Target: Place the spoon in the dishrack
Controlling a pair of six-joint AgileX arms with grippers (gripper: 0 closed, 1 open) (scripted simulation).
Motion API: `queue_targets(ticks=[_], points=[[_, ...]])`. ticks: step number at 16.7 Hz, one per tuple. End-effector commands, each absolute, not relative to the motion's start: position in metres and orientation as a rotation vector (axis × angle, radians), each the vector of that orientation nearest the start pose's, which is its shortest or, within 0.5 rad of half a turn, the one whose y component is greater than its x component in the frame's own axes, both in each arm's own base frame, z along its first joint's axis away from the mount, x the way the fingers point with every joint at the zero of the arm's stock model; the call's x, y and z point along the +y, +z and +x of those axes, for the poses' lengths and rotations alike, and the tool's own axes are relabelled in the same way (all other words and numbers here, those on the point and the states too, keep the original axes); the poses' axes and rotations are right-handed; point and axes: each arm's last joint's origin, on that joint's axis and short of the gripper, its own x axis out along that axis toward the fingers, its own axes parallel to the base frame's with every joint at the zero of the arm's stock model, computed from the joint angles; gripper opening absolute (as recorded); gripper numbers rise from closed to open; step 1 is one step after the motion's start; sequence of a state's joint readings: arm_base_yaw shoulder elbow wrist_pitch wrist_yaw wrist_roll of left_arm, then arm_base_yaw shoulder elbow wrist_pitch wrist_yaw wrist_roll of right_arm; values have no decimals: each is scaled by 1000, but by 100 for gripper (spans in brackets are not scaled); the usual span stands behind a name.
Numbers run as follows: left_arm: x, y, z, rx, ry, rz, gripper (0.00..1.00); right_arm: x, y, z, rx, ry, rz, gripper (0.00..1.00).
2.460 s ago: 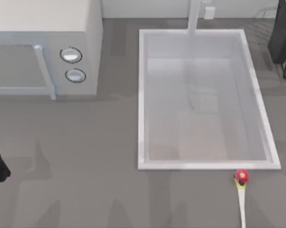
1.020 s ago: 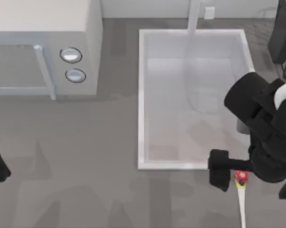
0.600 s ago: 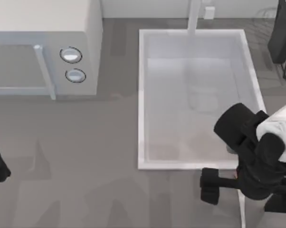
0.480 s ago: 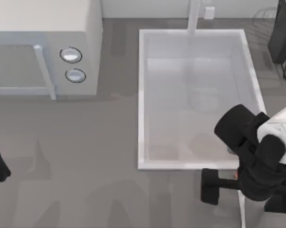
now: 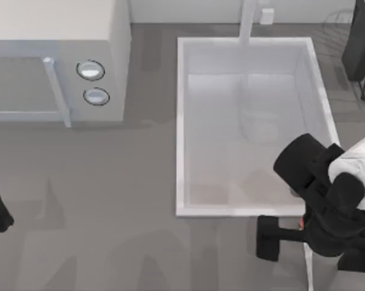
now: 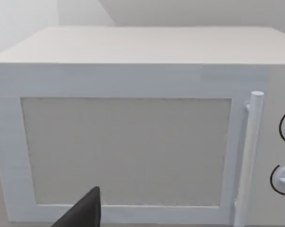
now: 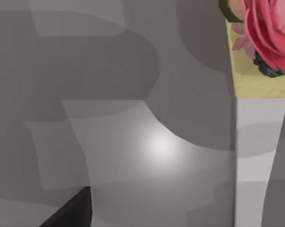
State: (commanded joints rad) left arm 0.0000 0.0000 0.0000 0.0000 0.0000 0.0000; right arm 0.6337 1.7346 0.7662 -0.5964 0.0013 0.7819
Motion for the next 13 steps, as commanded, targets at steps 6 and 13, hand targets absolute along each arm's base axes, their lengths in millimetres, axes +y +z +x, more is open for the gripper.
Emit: queue_targets(ticks=[6, 13], points=[[-1, 160, 106, 0, 0, 0, 100, 153, 93, 207, 1563, -112, 117, 32], [-1, 160, 106, 0, 0, 0, 100, 153, 93, 207, 1563, -112, 117, 0]])
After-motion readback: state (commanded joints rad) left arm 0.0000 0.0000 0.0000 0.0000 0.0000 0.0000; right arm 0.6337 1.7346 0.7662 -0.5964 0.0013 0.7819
